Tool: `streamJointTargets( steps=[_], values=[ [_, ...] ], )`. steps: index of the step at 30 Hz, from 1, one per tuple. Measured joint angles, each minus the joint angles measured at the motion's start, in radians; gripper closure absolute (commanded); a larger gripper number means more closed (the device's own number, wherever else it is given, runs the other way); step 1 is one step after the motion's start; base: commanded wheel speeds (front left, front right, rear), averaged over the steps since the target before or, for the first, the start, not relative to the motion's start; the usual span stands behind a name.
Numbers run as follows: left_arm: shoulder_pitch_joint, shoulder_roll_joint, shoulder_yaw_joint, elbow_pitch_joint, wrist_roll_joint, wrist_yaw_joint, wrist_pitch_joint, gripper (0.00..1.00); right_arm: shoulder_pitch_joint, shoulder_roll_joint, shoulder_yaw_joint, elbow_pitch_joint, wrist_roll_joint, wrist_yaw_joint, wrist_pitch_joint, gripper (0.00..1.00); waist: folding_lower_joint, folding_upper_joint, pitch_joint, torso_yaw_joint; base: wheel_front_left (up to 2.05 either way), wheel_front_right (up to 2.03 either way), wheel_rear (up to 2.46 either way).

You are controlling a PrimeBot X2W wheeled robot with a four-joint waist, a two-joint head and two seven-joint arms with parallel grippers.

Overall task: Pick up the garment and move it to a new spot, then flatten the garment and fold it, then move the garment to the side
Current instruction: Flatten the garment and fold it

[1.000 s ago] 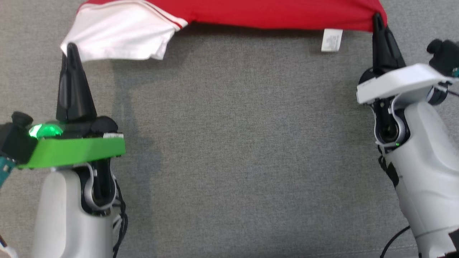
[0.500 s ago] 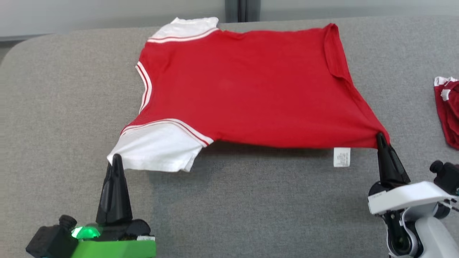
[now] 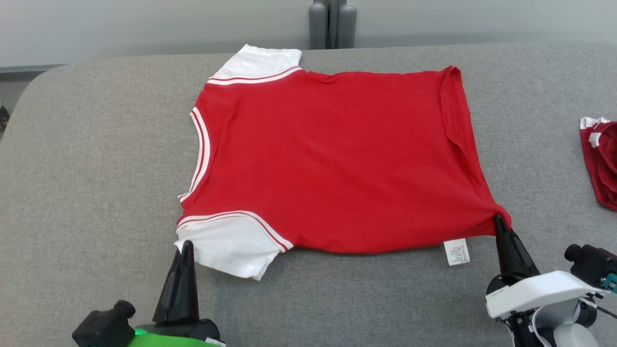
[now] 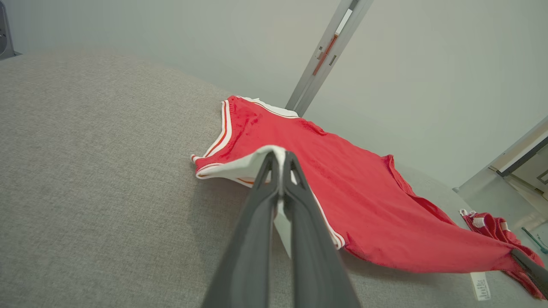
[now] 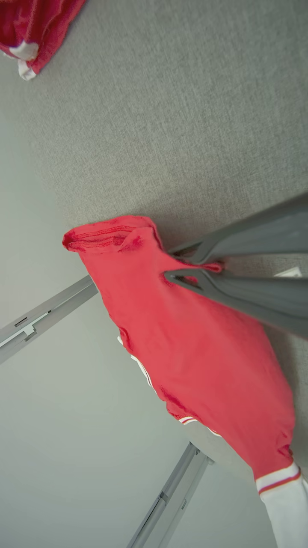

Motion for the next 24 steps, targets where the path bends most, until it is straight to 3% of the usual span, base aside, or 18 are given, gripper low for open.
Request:
streamJointTargets(
  steps=[11, 24],
  values=[
    [-0.253, 0.007, 0.028, 0.080, -0.001, -0.033, -0.022, 1.00, -0.147, 0.021, 0.025, 0.091, 0.046, 0.000, -0.010, 1.00, 0.0000, 0.0000, 0.089, -0.041, 0.00, 0.00, 0.00],
    [-0.621, 0.021, 0.074, 0.441, 0.020, -0.052, -0.067, 1.00, -0.411, 0.035, 0.058, 0.294, 0.027, 0.000, -0.070, 1.00, 0.0000, 0.0000, 0.192, -0.111, 0.00, 0.00, 0.00]
  ],
)
